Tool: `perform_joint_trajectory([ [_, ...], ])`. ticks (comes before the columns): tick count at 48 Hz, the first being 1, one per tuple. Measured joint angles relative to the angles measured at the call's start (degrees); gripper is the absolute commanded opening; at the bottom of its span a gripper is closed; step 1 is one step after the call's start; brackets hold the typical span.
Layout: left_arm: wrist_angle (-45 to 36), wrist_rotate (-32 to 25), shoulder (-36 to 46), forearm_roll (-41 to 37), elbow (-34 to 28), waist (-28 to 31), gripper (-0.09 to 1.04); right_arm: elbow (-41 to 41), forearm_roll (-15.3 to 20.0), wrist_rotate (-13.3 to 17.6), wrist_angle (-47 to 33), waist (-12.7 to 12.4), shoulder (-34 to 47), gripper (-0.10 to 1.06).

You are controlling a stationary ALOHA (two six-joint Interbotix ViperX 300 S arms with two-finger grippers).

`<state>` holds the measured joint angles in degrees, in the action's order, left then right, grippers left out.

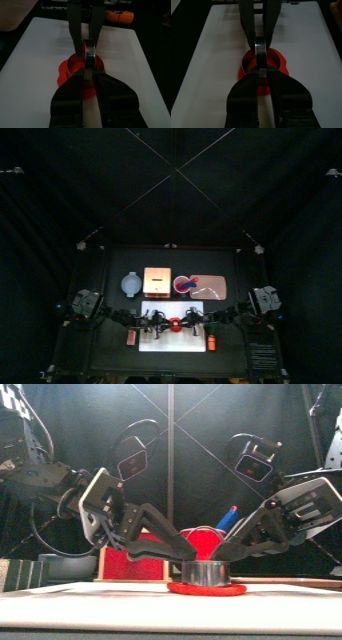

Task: Get the cutter from the drawer then cut the dough then place the extra dough in the bowl
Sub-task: Cut the dough

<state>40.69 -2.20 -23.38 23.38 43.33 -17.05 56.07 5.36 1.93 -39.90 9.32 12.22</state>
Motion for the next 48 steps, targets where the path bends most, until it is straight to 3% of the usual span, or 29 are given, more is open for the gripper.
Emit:
perform_joint_trajectory([
  [18, -1.05, -0.09, 0.09, 0.0, -0.44, 0.09, 0.52, -0.18, 1.23, 0.09, 0.18, 0.35, 0.09, 0.4],
  [30, -8.26, -4.04, 2.11, -0.09, -3.16, 1.41, 0.61, -2.29, 2.02, 0.0, 8.44, 0.44, -3.25, 0.43],
  [39, -9.76, -5.36, 3.78, -0.62, -4.83, 2.02, 0.83, -3.08, 1.93, 0.09, 11.6, 0.35, -5.8, 0.58],
  [48, -10.37, -6.33, 5.63, -0.62, -4.48, 1.93, 0.87, -3.52, 1.49, 0.35, 12.3, 0.26, -7.56, 0.73],
])
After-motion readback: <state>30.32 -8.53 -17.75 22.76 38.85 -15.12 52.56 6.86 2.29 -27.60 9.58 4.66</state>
